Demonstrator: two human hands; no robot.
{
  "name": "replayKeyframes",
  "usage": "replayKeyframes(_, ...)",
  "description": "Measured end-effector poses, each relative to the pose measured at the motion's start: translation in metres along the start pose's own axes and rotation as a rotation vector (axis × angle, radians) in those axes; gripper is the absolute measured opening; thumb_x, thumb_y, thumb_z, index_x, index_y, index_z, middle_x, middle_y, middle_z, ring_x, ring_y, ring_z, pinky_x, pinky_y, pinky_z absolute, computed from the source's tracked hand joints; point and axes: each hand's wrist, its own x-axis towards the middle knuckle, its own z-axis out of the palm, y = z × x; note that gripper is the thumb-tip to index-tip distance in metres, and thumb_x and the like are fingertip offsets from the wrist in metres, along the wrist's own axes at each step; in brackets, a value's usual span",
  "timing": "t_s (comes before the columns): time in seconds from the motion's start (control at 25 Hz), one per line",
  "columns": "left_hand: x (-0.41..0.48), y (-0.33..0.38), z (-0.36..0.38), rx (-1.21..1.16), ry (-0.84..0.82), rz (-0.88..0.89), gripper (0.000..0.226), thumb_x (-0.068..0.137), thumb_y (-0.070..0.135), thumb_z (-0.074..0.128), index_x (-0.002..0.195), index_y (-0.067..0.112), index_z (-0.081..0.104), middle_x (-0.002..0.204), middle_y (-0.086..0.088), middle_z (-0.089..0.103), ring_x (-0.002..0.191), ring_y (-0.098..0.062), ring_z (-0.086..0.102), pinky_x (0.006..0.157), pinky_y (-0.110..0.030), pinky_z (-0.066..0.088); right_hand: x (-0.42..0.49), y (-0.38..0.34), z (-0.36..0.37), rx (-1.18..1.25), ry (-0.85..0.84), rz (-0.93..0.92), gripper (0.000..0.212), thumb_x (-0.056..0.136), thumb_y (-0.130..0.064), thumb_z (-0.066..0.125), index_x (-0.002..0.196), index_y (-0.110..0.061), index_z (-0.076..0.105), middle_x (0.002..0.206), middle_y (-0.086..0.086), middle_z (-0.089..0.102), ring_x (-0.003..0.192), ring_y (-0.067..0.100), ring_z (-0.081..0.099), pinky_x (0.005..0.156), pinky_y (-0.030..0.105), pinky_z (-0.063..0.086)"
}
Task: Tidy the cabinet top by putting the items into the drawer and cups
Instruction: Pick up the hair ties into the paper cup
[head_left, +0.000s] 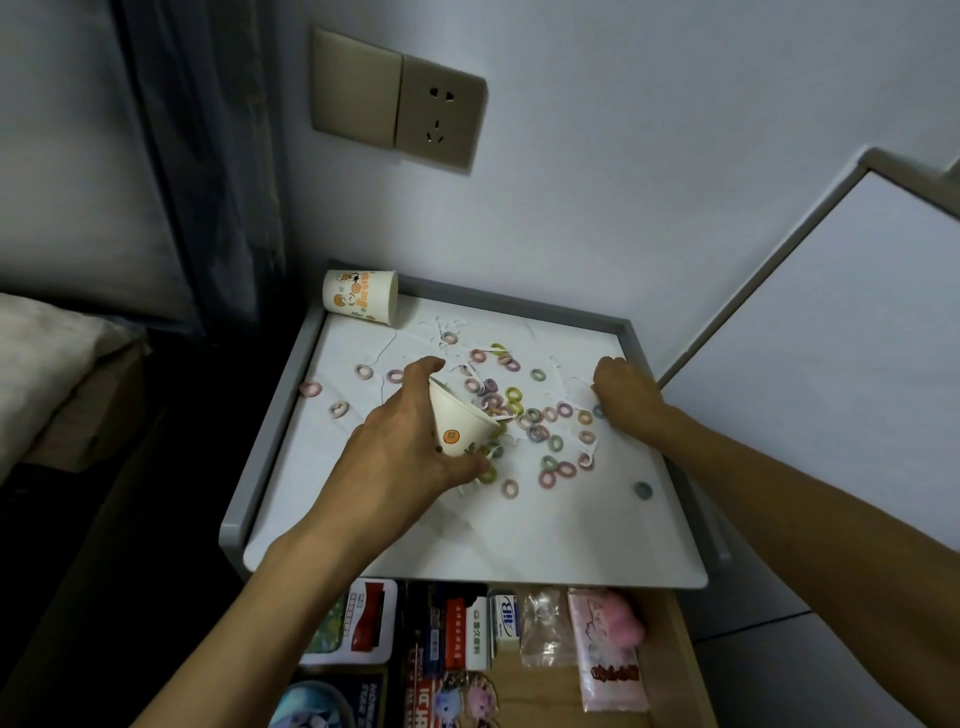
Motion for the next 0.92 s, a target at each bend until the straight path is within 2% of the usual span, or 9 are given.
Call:
replayKeyframes(0.12,0.0,0.001,-0.003,0.011,0.005,0.004,0.096,0.069,0.041,0.083,0.144,0.035,0.023,0.099,0.008,0.053,0.082,-0.011,0.051,0.066,-0.026,0.04,0.013,-0.002,-0.011,0.327,0.01,0.143,0.024,0.084,-0.006,0.069,0.101,0.006,0.058,0.101,0.021,0.067,0.087,0.03,0.064,0.069,0.033,0.046)
replayKeyframes(0.16,0.0,0.0,-0.004,0.009,0.009,0.006,0.096,0.069,0.04,0.083,0.144,0.035,0.023,0.099,0.008,0.052,0.082,-0.011,0.05,0.065,-0.025,0.039,0.02,-0.005,-0.017,0.467,0.03,0.208,0.016,0.087,-0.005,0.065,0.096,0.008,0.064,0.097,0.022,0.069,0.083,0.027,0.064,0.068,0.032,0.047)
replayKeyframes(0.24,0.0,-0.001,-0.006,0.001,0.017,0.01,0.094,0.07,0.04,0.083,0.144,0.034,0.024,0.099,0.009,0.052,0.082,-0.013,0.054,0.067,-0.026,0.041,0.029,-0.016,-0.026,0.637,0.042,0.293,0.017,0.086,-0.008,0.066,0.088,0.007,0.071,0.091,0.023,0.071,0.077,0.022,0.064,0.069,0.03,0.051)
replayKeyframes(0.32,0.0,-0.001,-0.007,-0.005,0.02,0.013,0.093,0.071,0.04,0.082,0.143,0.034,0.024,0.099,0.009,0.052,0.082,-0.014,0.056,0.067,-0.026,0.042,0.032,-0.03,-0.029,0.637,0.017,0.338,0.022,0.08,-0.018,0.076,0.085,0.003,0.071,0.088,0.016,0.072,0.08,0.025,0.067,0.072,0.034,0.056)
replayKeyframes(0.44,0.0,-0.001,-0.007,0.008,0.028,0.016,0.092,0.072,0.04,0.082,0.143,0.034,0.024,0.099,0.01,0.051,0.082,-0.013,0.055,0.067,-0.025,0.04,0.03,-0.047,-0.032,0.565,-0.013,0.38,0.037,0.075,-0.034,0.081,0.081,-0.004,0.06,0.084,0.011,0.064,0.083,0.029,0.065,0.063,0.031,0.046)
replayKeyframes(0.64,-0.001,-0.004,-0.006,0.04,0.027,0.02,0.092,0.072,0.042,0.081,0.143,0.035,0.023,0.102,0.011,0.049,0.084,-0.014,0.053,0.069,-0.026,0.04,0.033,-0.06,-0.035,0.341,-0.058,0.346,0.03,0.087,-0.025,0.07,0.109,-0.007,0.06,0.114,0.014,0.065,0.103,0.033,0.062,0.074,0.033,0.044)
replayKeyframes(0.72,-0.002,-0.003,-0.007,0.041,0.023,0.021,0.092,0.072,0.042,0.081,0.143,0.036,0.022,0.102,0.011,0.049,0.085,-0.014,0.053,0.069,-0.027,0.041,0.032,-0.06,-0.033,0.302,-0.06,0.315,0.027,0.09,-0.024,0.066,0.11,-0.006,0.06,0.115,0.015,0.065,0.103,0.033,0.062,0.074,0.032,0.043)
replayKeyframes(0.84,0.0,-0.004,-0.007,0.043,0.03,0.028,0.093,0.071,0.042,0.081,0.143,0.036,0.022,0.102,0.01,0.049,0.085,-0.015,0.054,0.07,-0.028,0.042,0.032,-0.05,-0.038,0.395,-0.013,0.301,0.022,0.092,-0.025,0.064,0.099,-0.004,0.063,0.108,0.016,0.067,0.097,0.032,0.064,0.075,0.034,0.049)
replayKeyframes(0.92,0.0,-0.005,-0.007,0.046,0.034,0.03,0.093,0.071,0.042,0.081,0.143,0.036,0.023,0.103,0.01,0.049,0.085,-0.016,0.053,0.071,-0.028,0.041,0.031,-0.042,-0.051,0.618,0.039,0.278,0.018,0.092,-0.02,0.064,0.087,-0.002,0.065,0.096,0.015,0.072,0.079,0.024,0.068,0.071,0.029,0.054)
